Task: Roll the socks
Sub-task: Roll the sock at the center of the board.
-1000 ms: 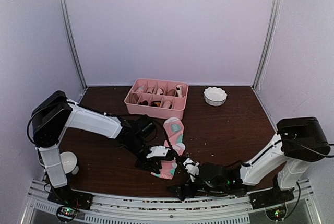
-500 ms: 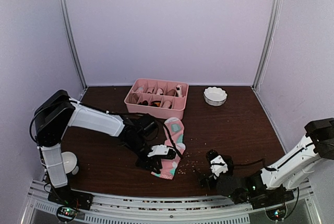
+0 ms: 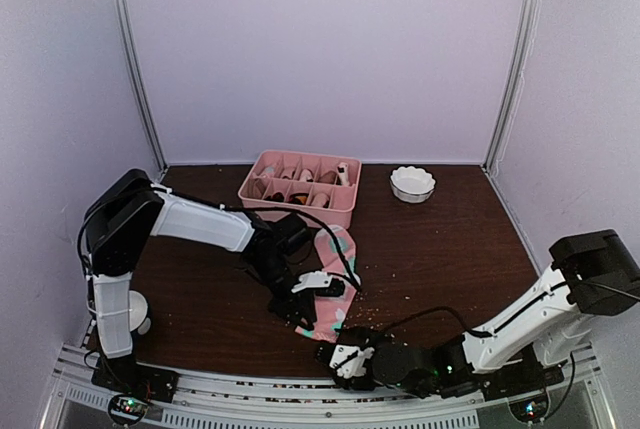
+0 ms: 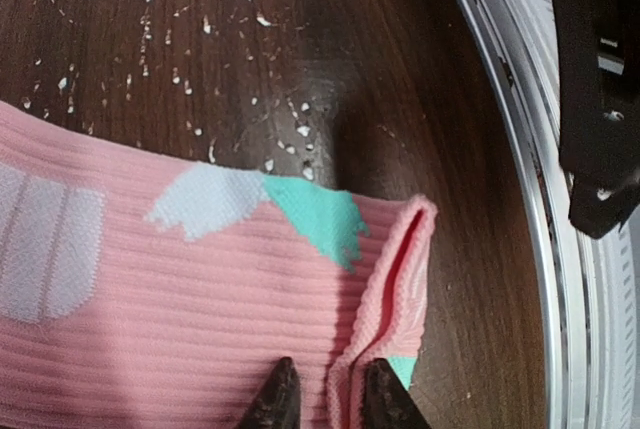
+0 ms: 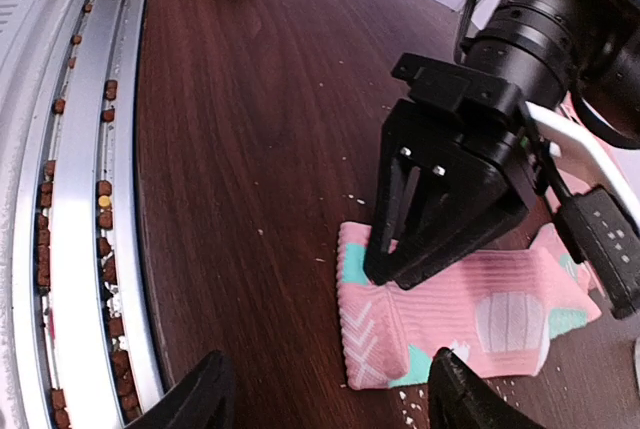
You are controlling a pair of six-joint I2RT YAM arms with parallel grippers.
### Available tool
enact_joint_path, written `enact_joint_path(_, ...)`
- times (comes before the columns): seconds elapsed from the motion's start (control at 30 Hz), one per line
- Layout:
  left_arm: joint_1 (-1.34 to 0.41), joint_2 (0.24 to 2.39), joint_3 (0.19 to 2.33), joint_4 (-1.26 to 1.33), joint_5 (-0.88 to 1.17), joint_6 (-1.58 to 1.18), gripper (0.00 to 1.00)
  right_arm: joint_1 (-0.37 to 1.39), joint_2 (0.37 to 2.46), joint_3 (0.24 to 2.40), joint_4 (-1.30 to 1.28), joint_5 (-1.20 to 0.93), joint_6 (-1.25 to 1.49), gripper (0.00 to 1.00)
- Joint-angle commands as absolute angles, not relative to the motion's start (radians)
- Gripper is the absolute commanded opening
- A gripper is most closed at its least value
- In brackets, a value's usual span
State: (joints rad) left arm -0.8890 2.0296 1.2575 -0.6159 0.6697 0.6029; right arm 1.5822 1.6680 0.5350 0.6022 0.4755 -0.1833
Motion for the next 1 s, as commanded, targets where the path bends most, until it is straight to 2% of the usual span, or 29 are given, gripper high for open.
enact_joint_path(0.0, -0.883, 2.098, 1.253, -0.671, 0.597, 0.560, 0.25, 1.526, 1.717, 0.580, 0.598, 0.285, -0.281, 0.64)
enact_joint_path(0.2, -0.884, 2.110, 1.274, -0.694, 0.598, 0.547, 0.25, 1.455, 1.758, 0.616, 0.537, 0.193, -0.326, 0.49)
enact_joint_path(0.4, -0.884, 2.123, 1.290, -0.709, 0.605, 0.545, 0.25, 1.434, 1.788, 0.643, 0.485, 0.188, -0.358, 0.37)
enact_joint_path(0.97, -0.884, 2.145, 1.301, -0.744, 0.608, 0.578, 0.25, 1.369, 1.850, 0.712, 0.328, 0.191, -0.277, 0.25)
